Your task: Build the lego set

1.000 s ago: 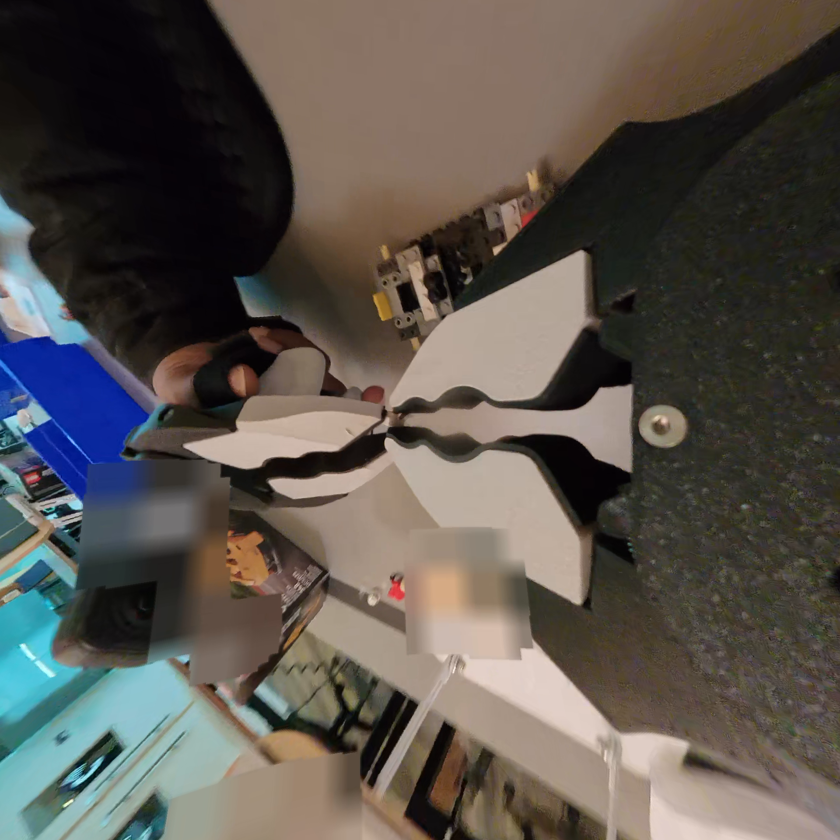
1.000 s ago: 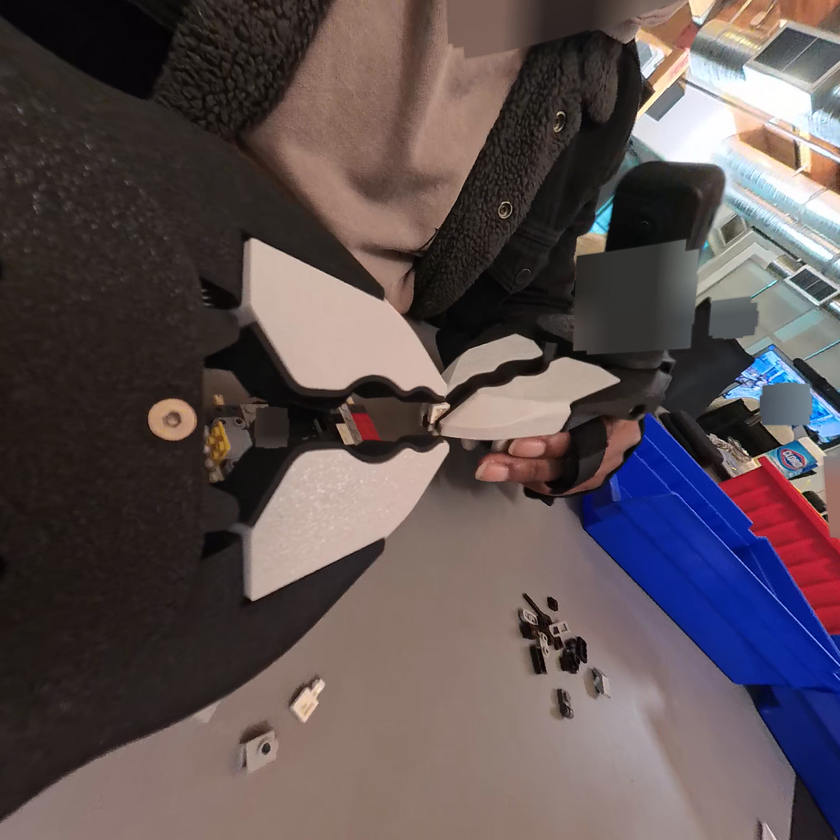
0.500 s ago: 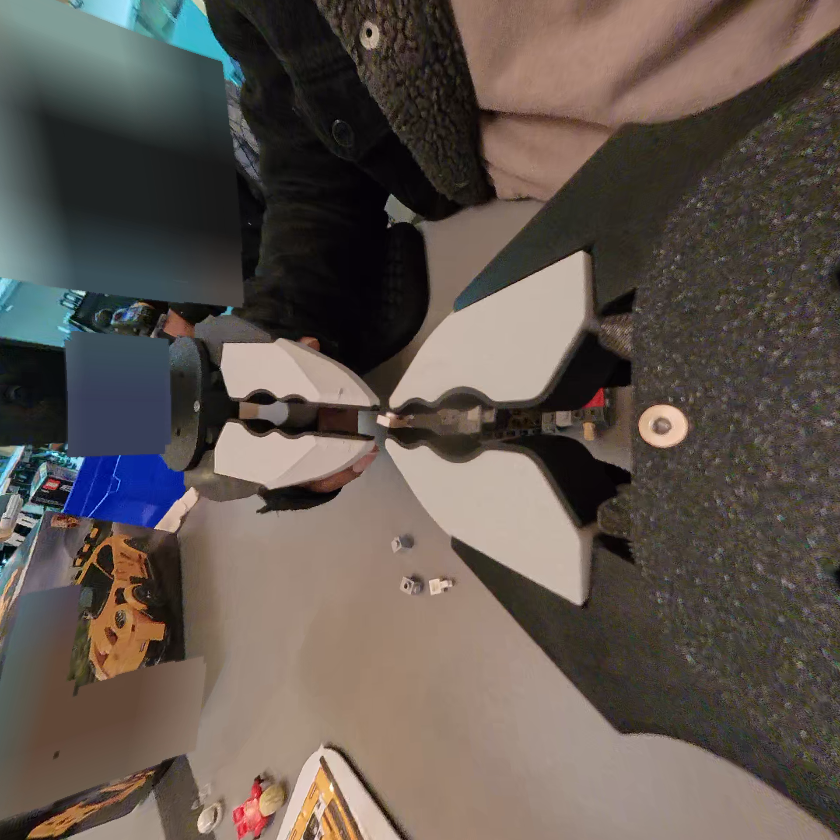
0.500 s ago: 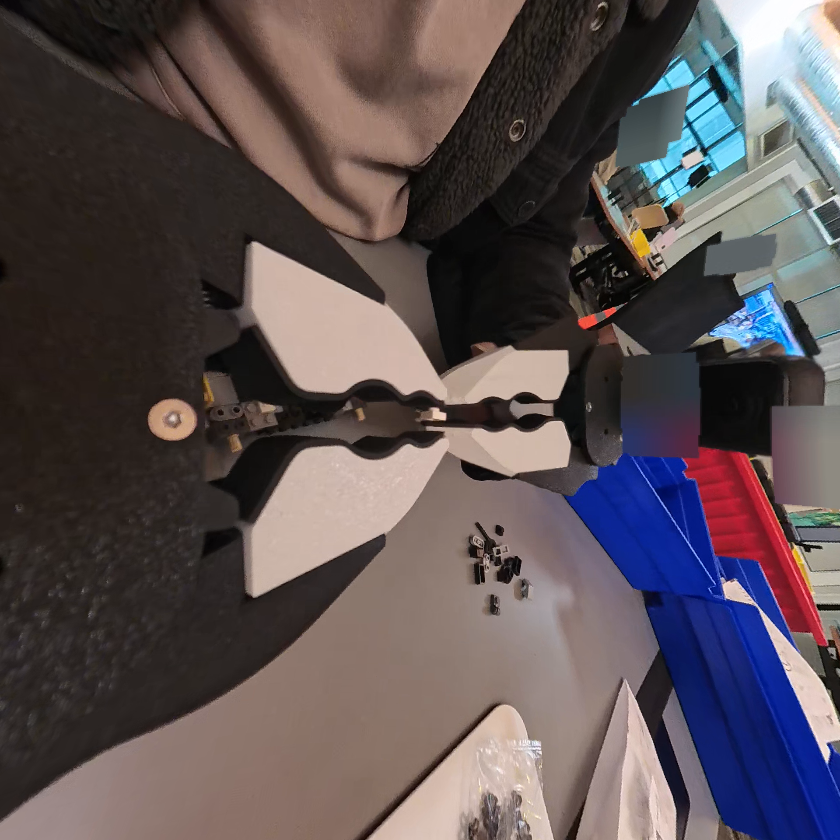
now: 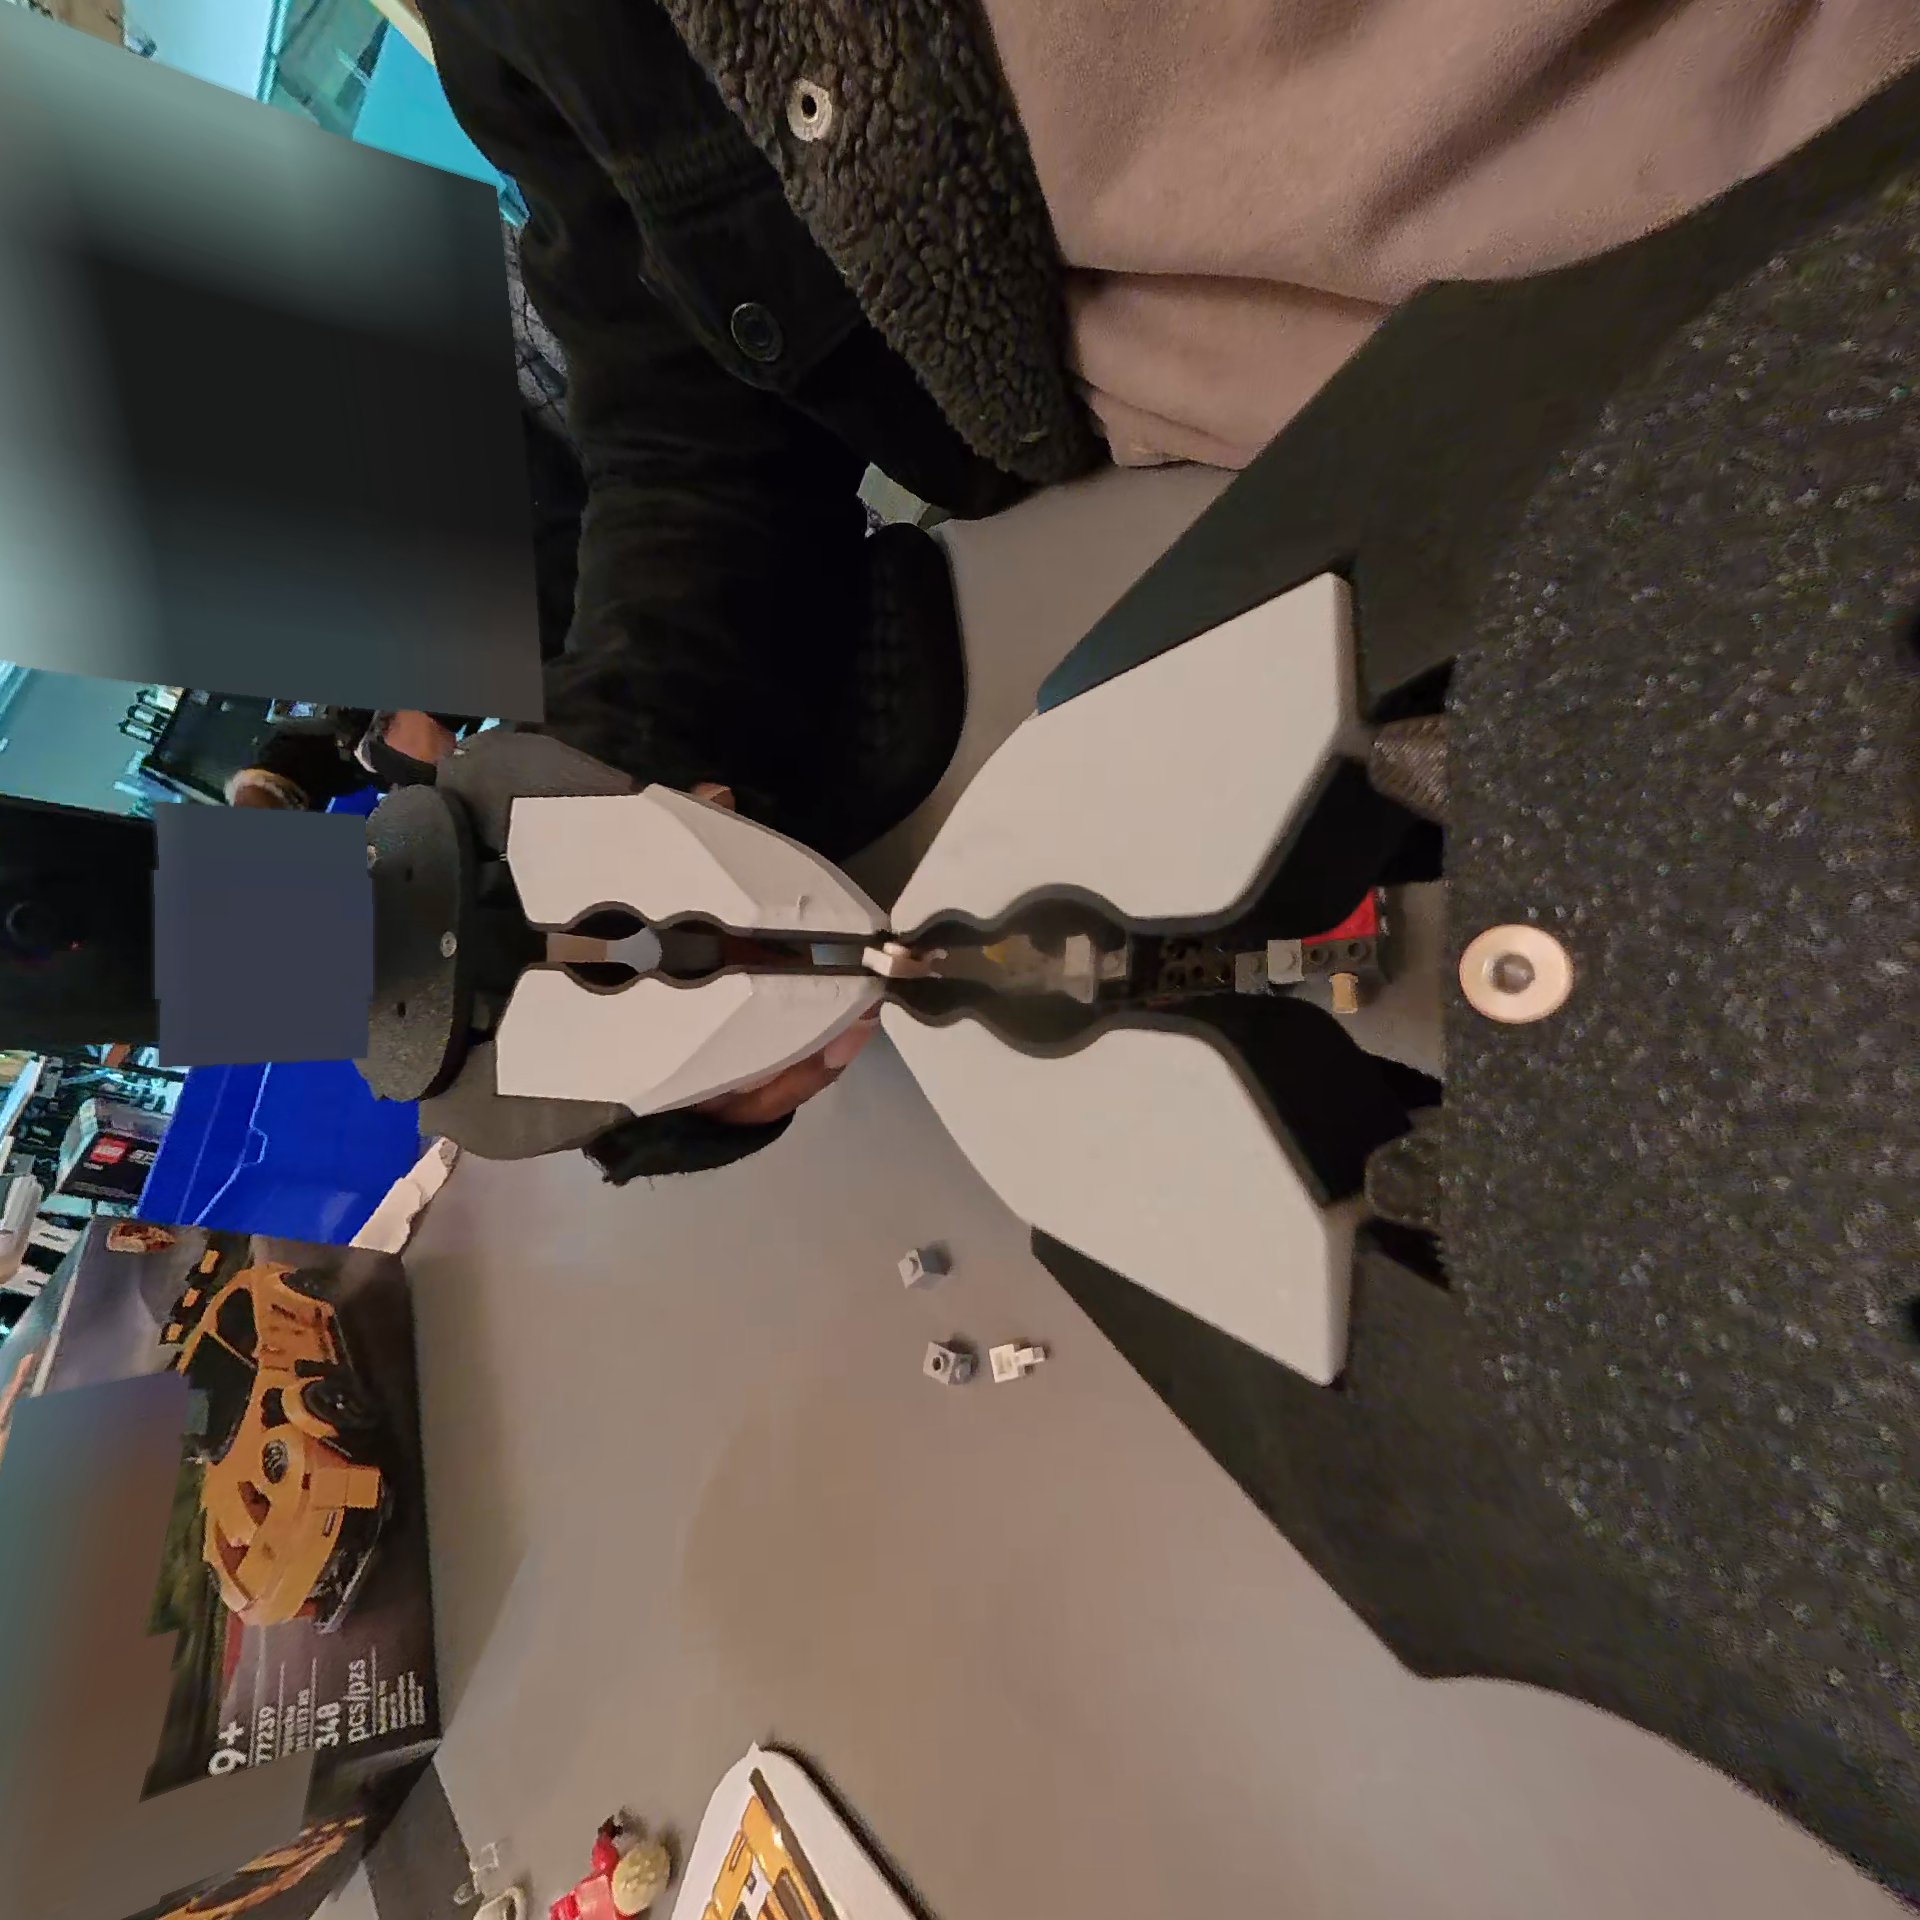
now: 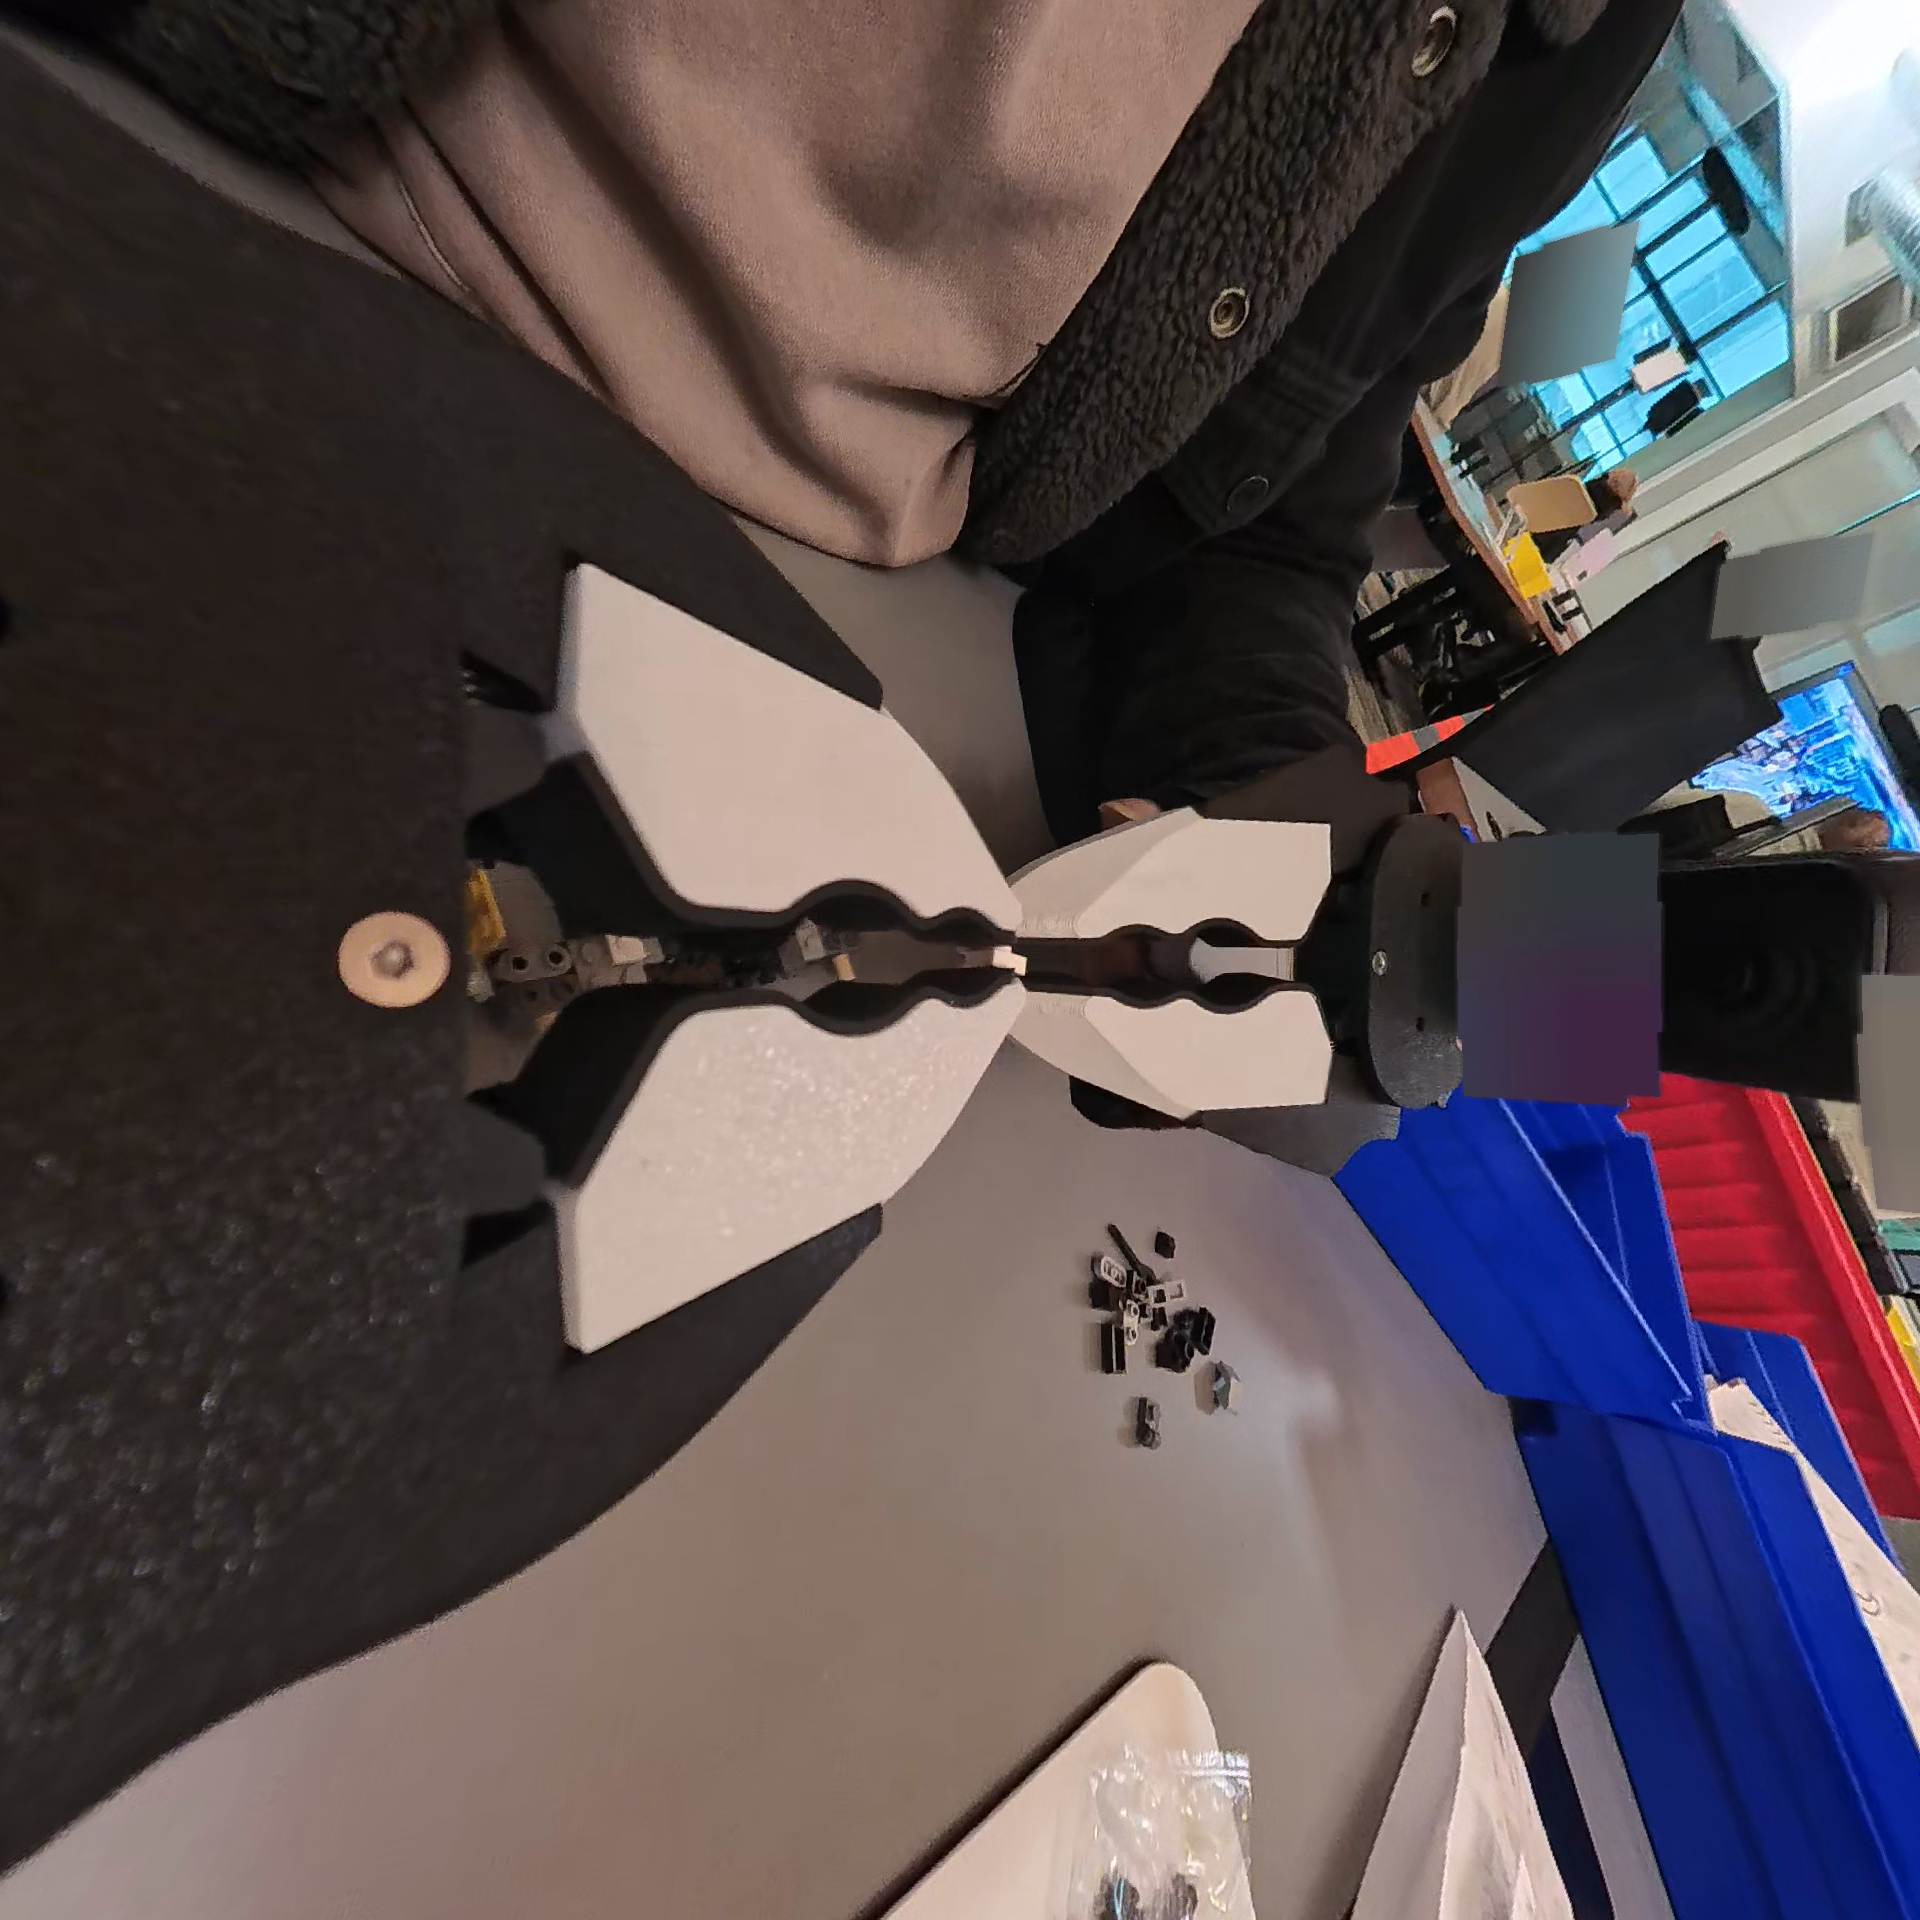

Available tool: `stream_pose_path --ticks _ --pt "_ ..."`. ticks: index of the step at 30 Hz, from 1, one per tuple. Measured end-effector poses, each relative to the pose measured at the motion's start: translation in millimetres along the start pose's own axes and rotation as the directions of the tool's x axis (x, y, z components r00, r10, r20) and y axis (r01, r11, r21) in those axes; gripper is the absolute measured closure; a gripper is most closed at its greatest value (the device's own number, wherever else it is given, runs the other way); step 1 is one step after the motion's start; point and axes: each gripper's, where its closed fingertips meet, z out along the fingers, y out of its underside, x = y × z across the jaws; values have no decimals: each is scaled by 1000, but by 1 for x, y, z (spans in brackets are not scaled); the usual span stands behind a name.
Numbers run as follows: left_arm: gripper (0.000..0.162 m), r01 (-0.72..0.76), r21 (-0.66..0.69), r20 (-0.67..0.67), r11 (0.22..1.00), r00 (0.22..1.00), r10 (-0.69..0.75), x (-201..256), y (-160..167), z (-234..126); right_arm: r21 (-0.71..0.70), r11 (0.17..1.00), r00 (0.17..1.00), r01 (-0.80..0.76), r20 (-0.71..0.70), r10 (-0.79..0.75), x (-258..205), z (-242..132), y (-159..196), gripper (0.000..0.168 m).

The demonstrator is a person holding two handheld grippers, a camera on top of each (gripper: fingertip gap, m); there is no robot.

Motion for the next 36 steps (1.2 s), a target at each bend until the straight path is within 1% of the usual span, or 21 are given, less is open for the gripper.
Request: stream_pose_path --ticks 5,18,23,30,36 --pt "156 -42 -2 1 999 999 42 0 1 -2 -5 1000 1000 25 -12 -25 0 1 0 166" --pt "156 -42 9 -32 999 999 42 2 2 -3 37 999 999 28 14 -29 -4 -1 -5 166" --pt "157 -78 1 -34 997 996 78 5 1 -3 46 998 998 42 34 -43 -8 -2 -6 166" --pt "158 -141 -10 26 990 990 141 -1 1 -5 45 998 999 41 12 -42 -3 -2 -5 166" --pt "158 -183 -49 76 982 980 186 -9 7 -5 -18 998 997 67 -44 -68 5 1 4 161"
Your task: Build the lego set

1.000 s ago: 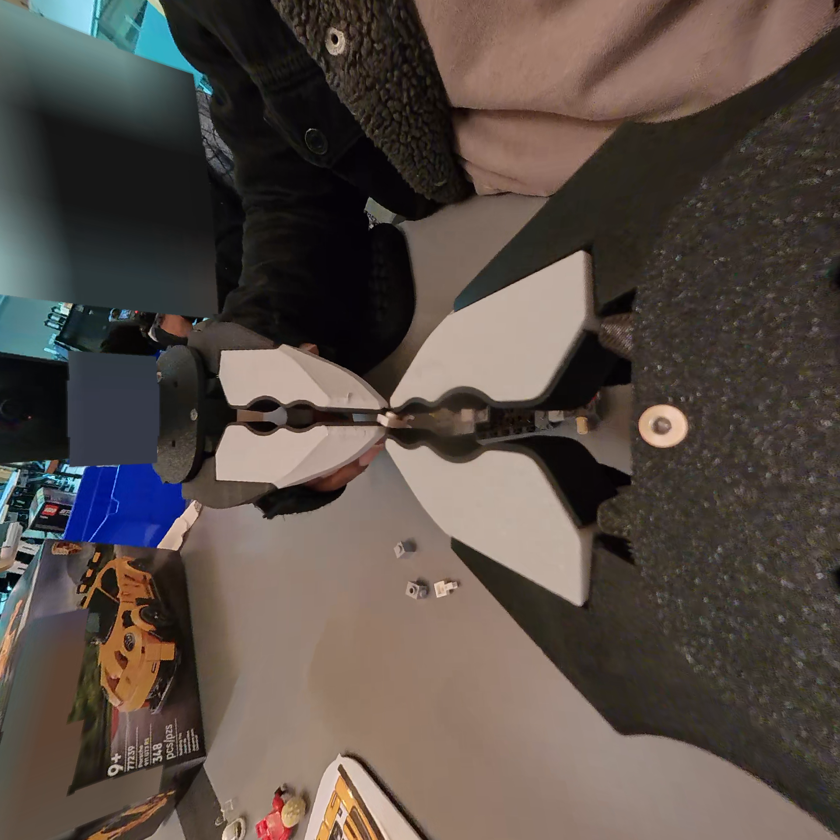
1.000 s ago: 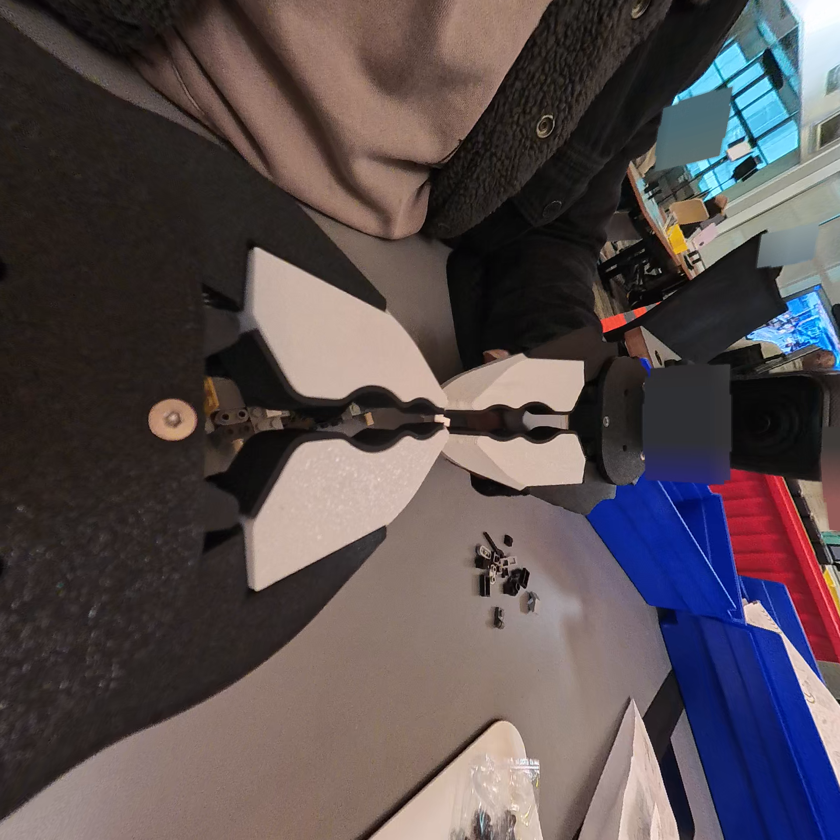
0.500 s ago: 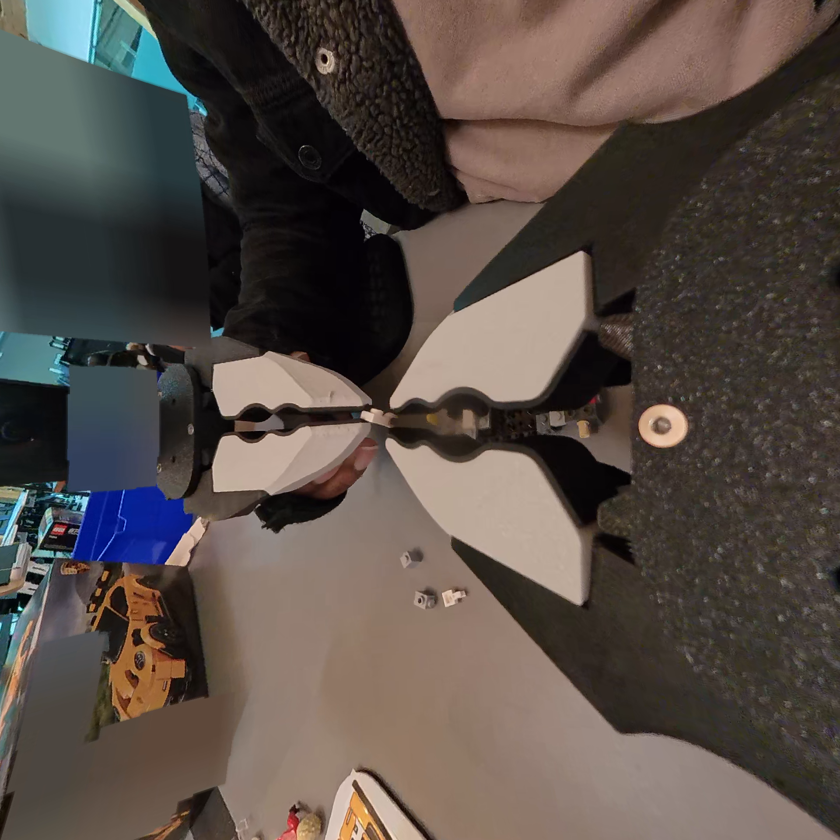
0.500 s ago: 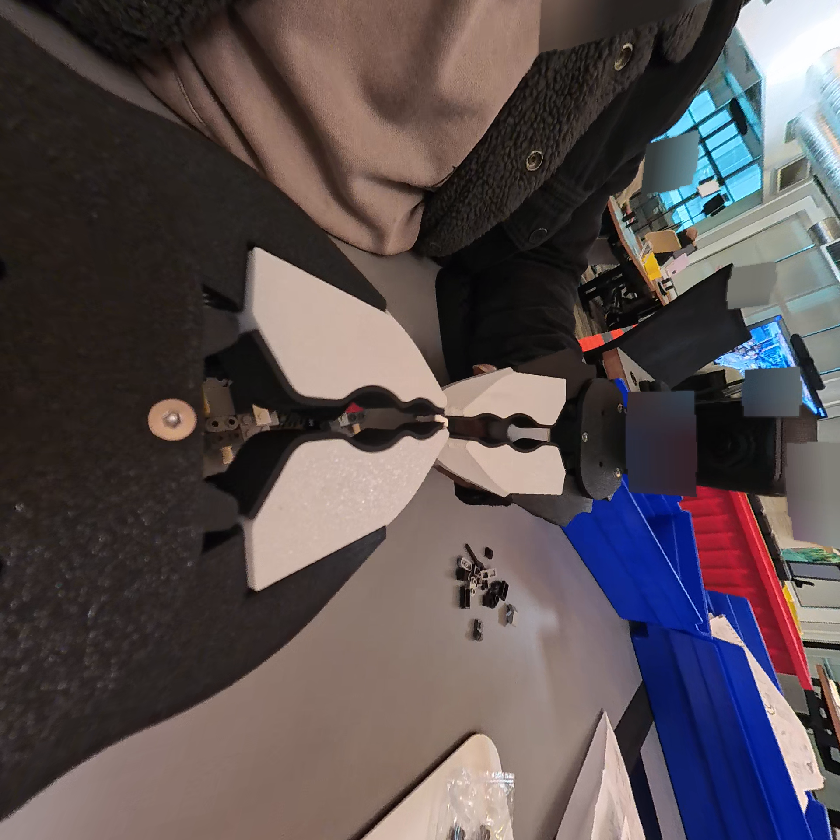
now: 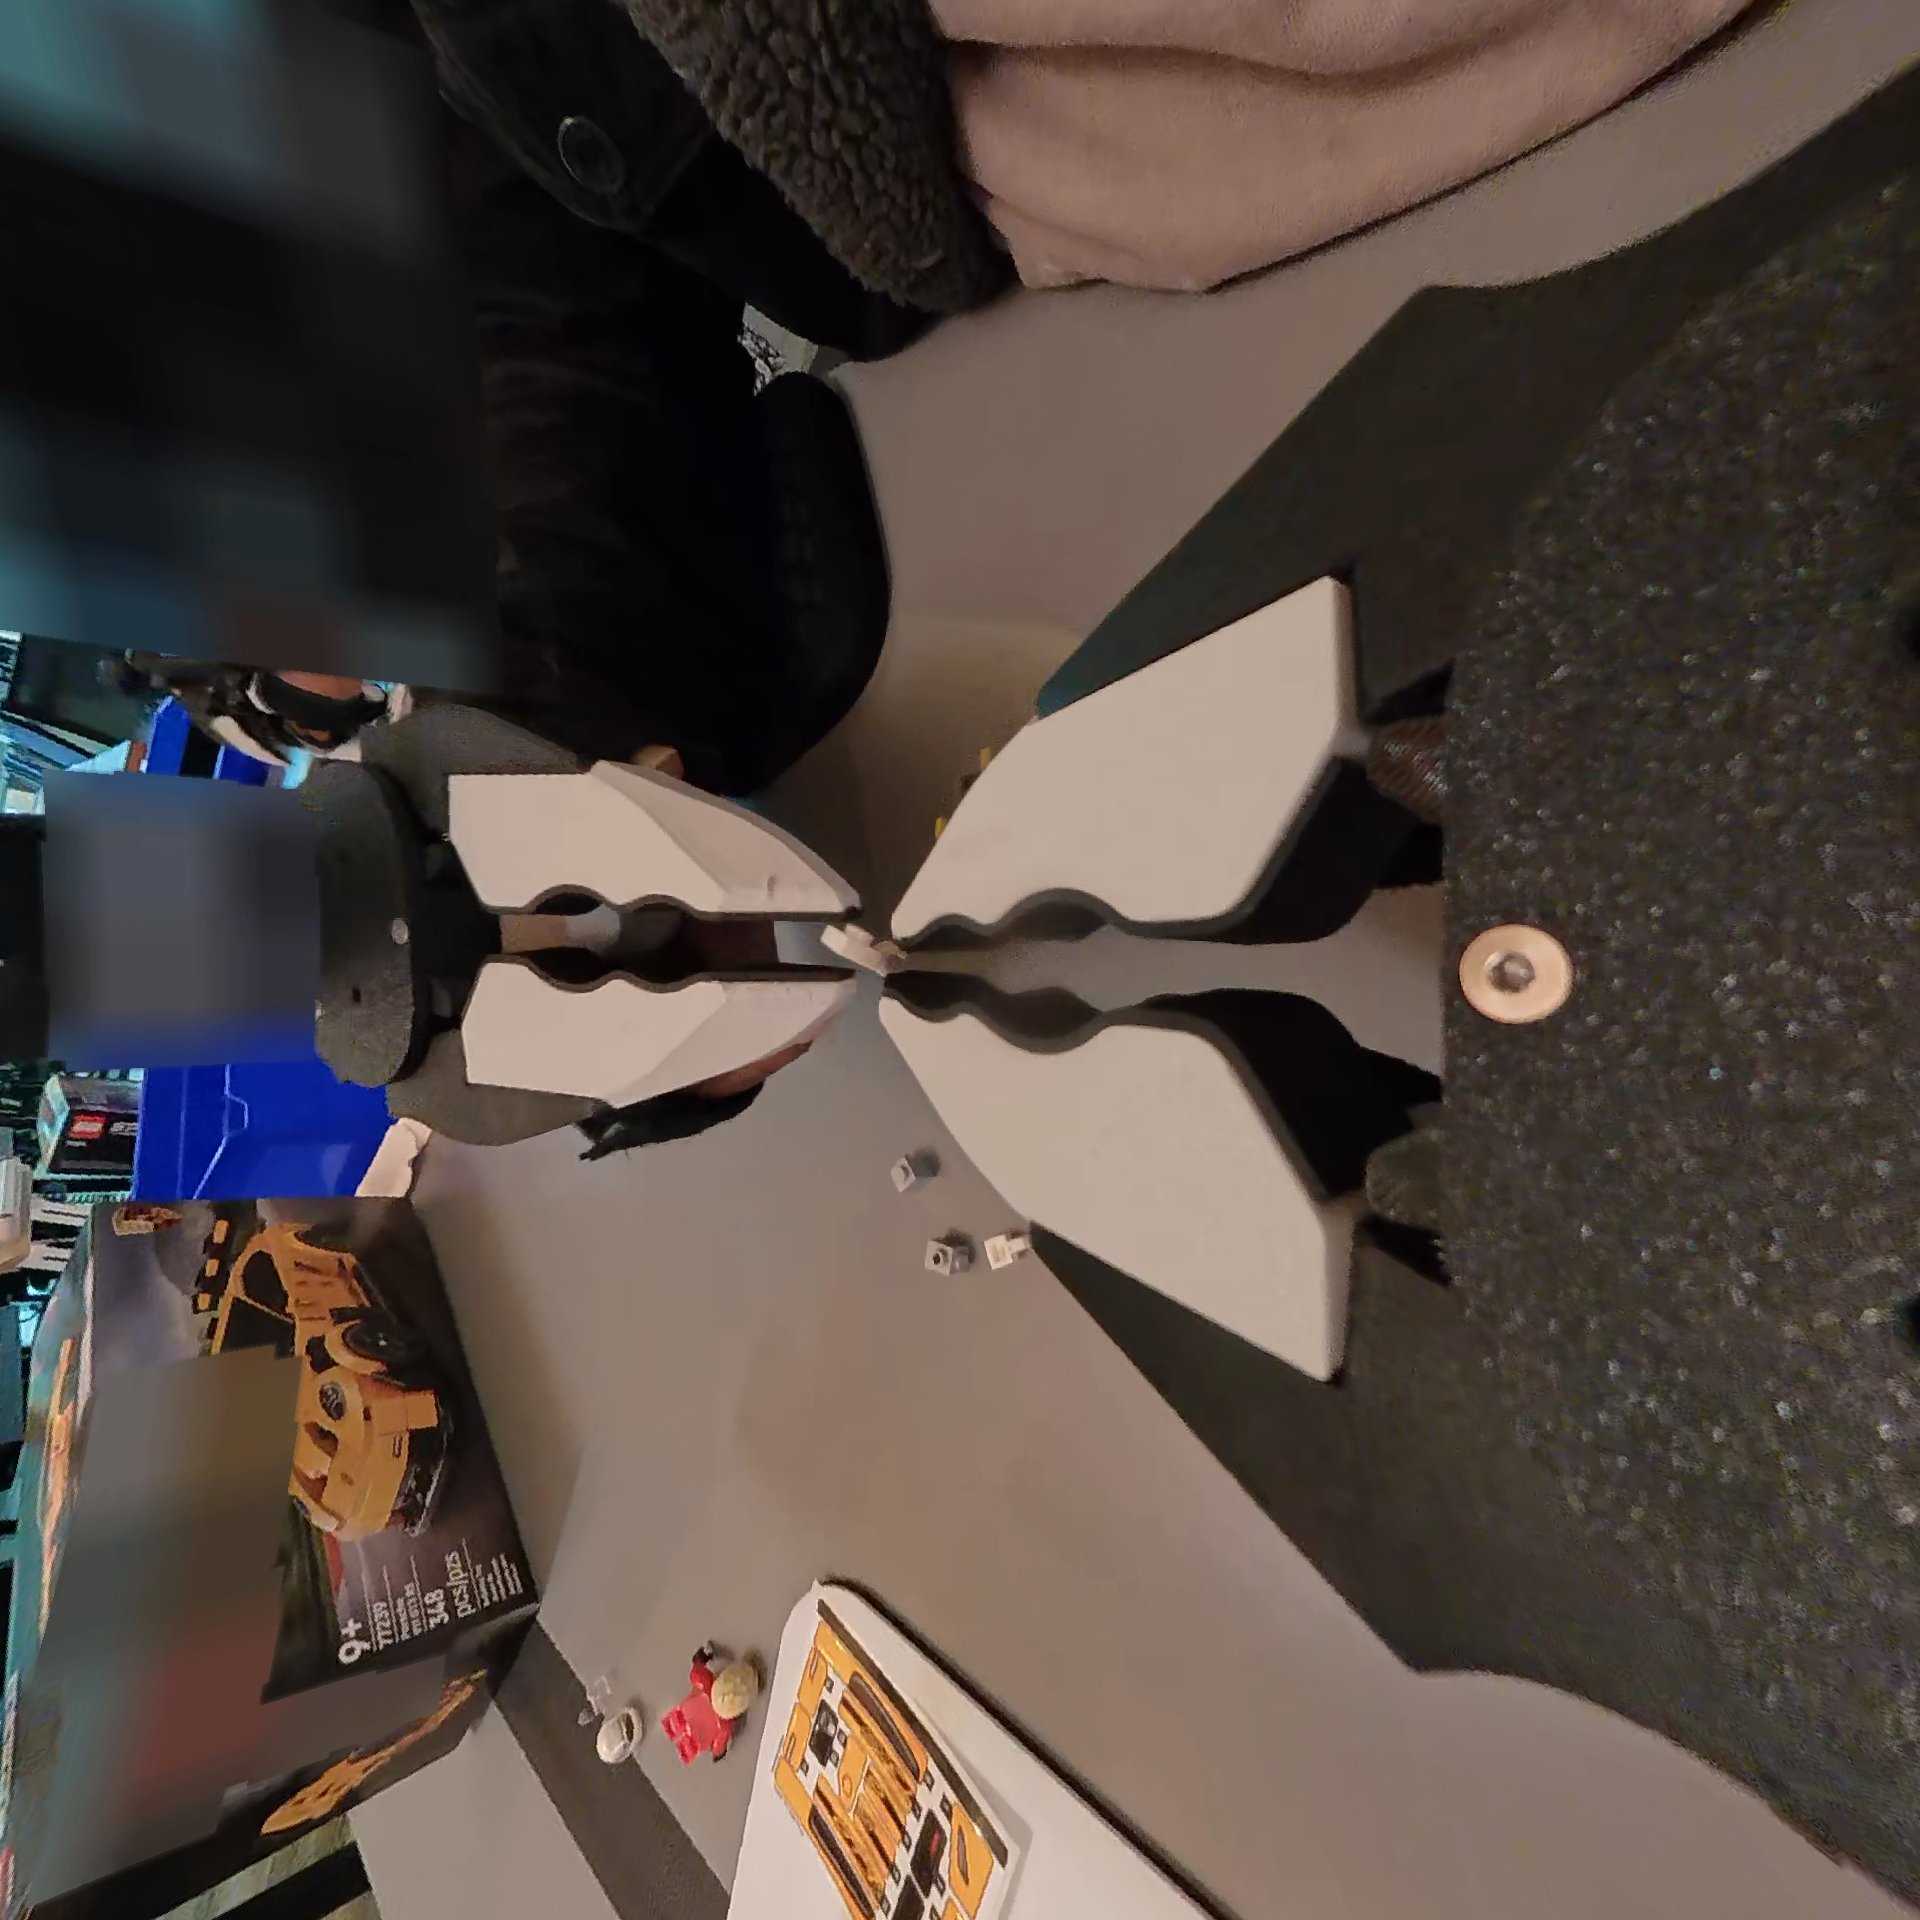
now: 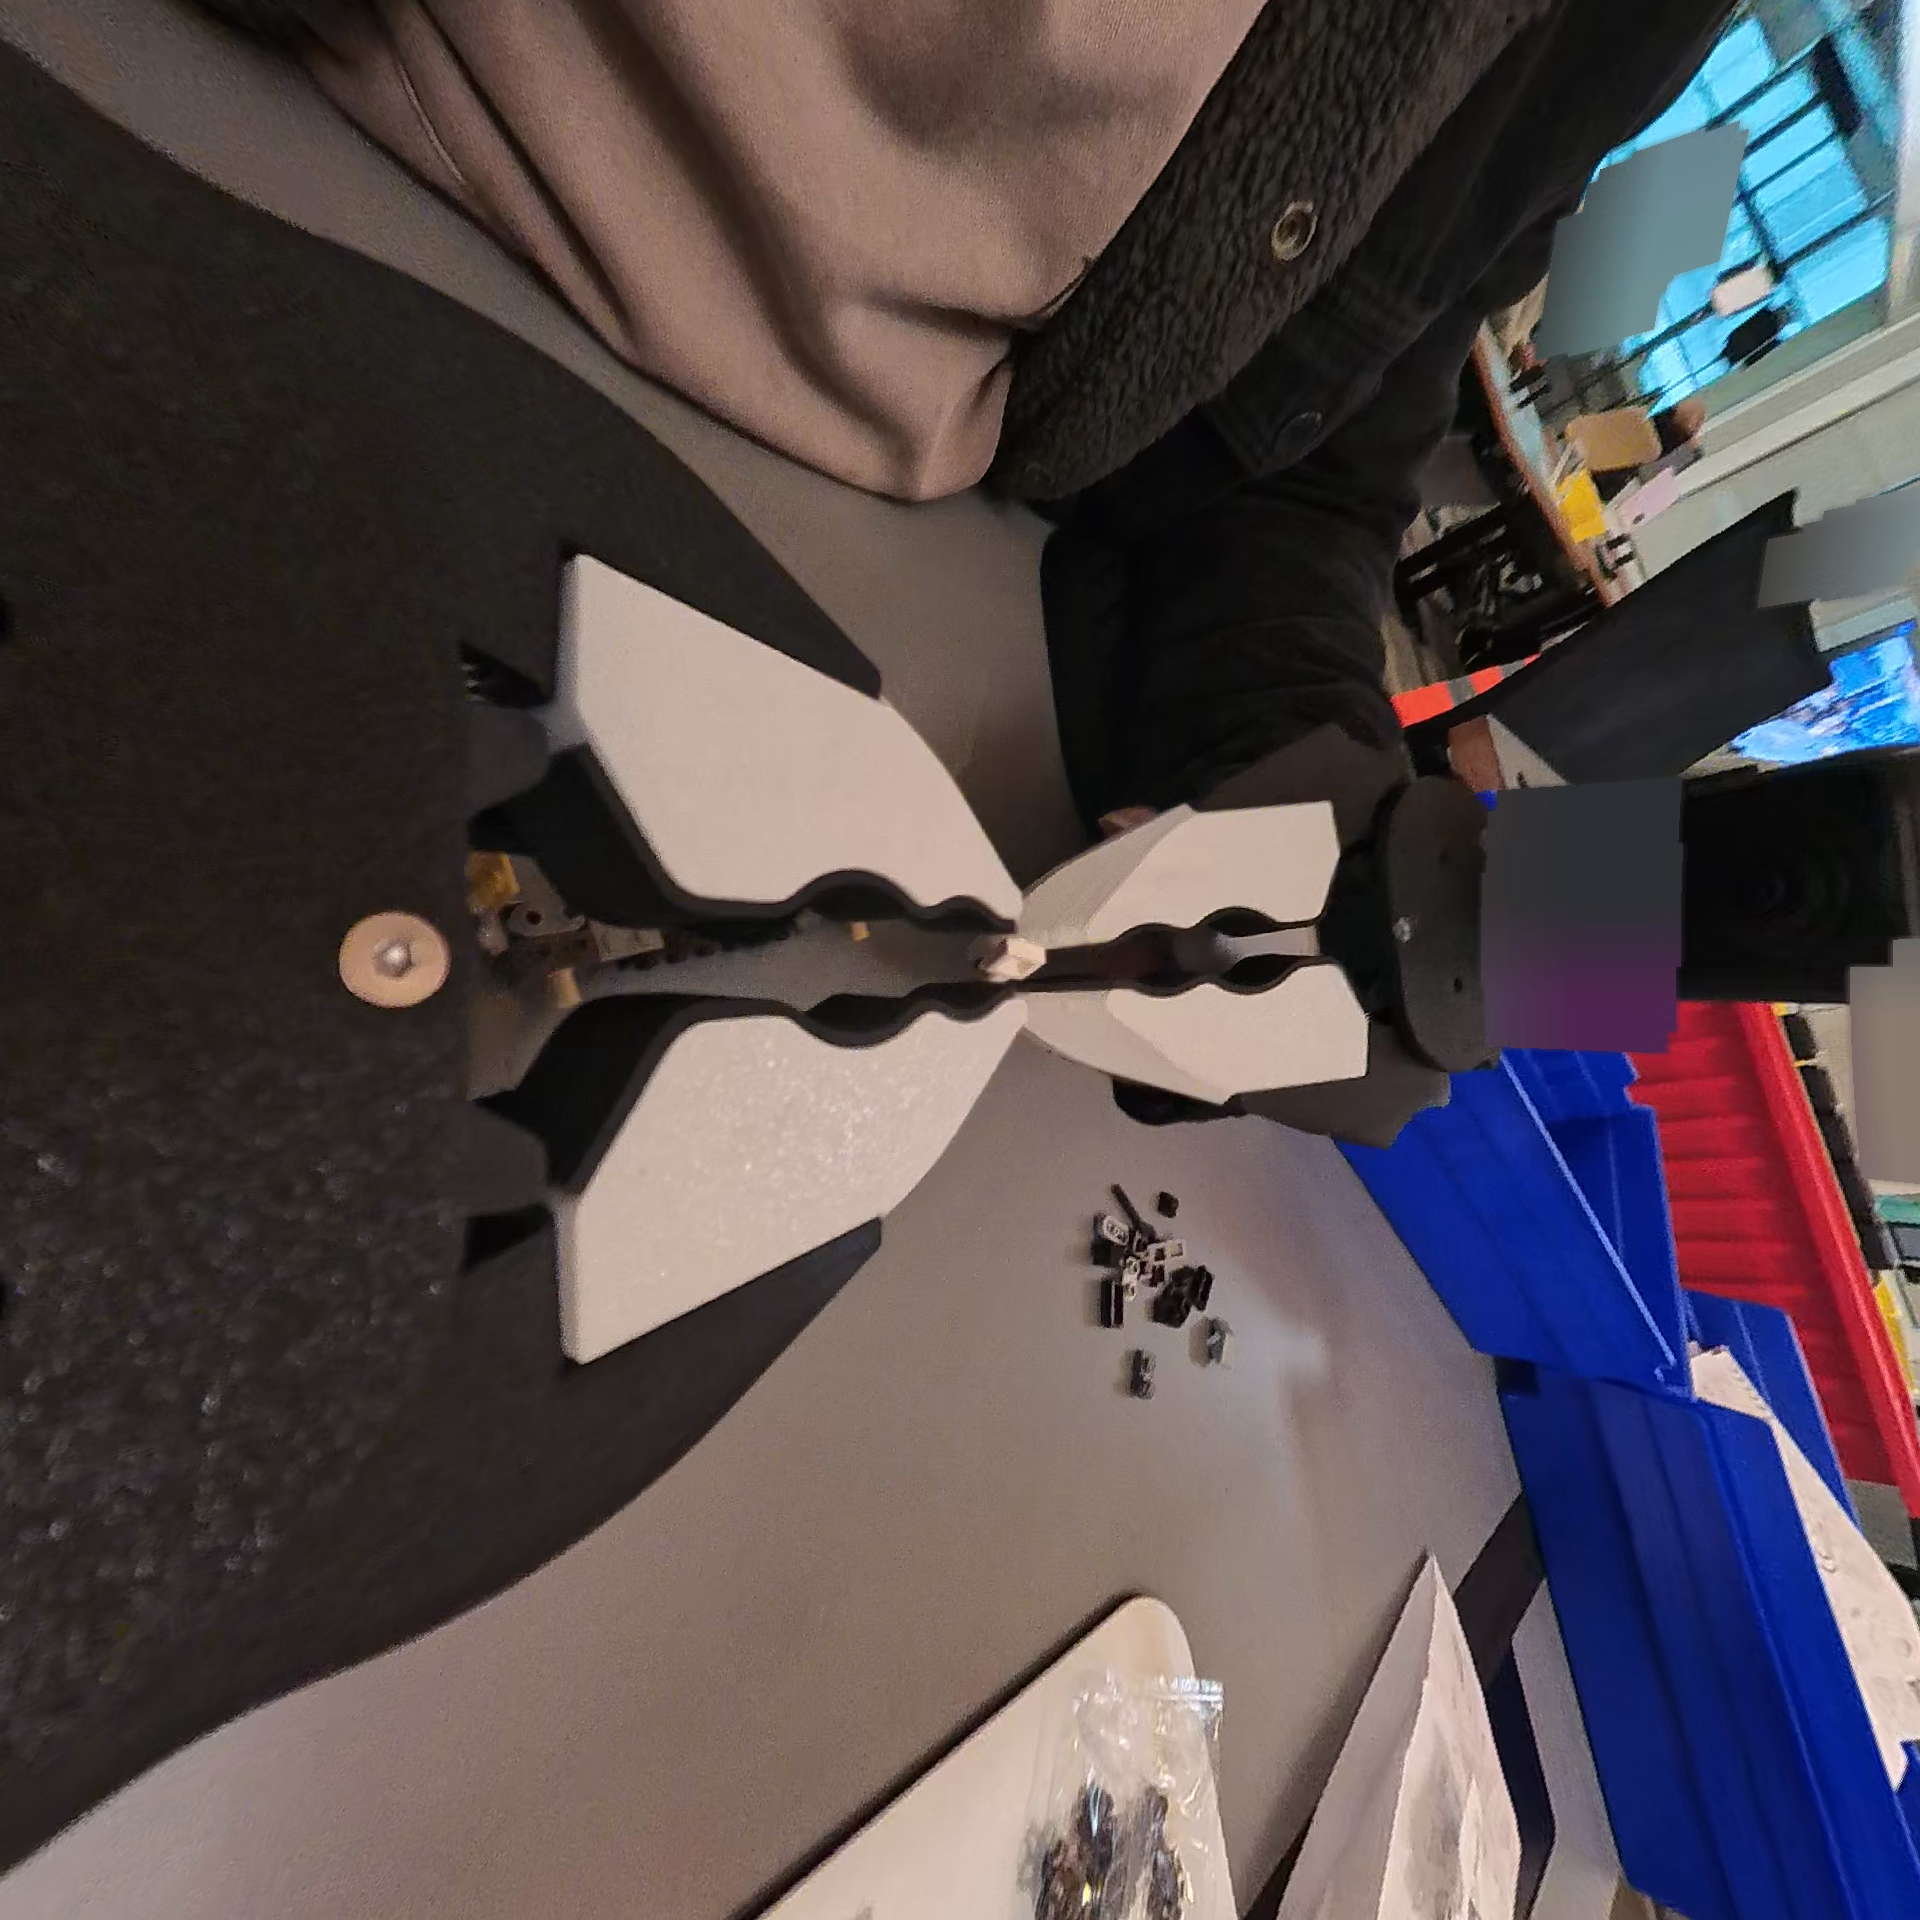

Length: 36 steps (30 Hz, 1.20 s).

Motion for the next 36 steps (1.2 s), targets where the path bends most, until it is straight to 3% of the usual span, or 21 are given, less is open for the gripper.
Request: stream_pose_path --ticks 13,17,24,30,36 --pt "162 -31 -34 32 999 999 32 -4 6 0 -26 999 998 47 -50 -48 6 2 6 166" --pt "154 23 -68 30 997 999 -21 -13 15 -5 -33 997 995 64 -73 -66 11 1 9 166" --pt "153 139 -106 -63 985 987 -146 -6 26 -1 -112 956 949 270 -138 -284 13 8 20 165" --pt "152 314 -100 -131 944 936 -326 -6 26 -2 -175 868 857 464 -160 -490 11 8 22 166" --pt "145 440 -77 -240 895 863 -445 0 17 -6 -325 699 695 637 -150 -703 7 15 28 166"
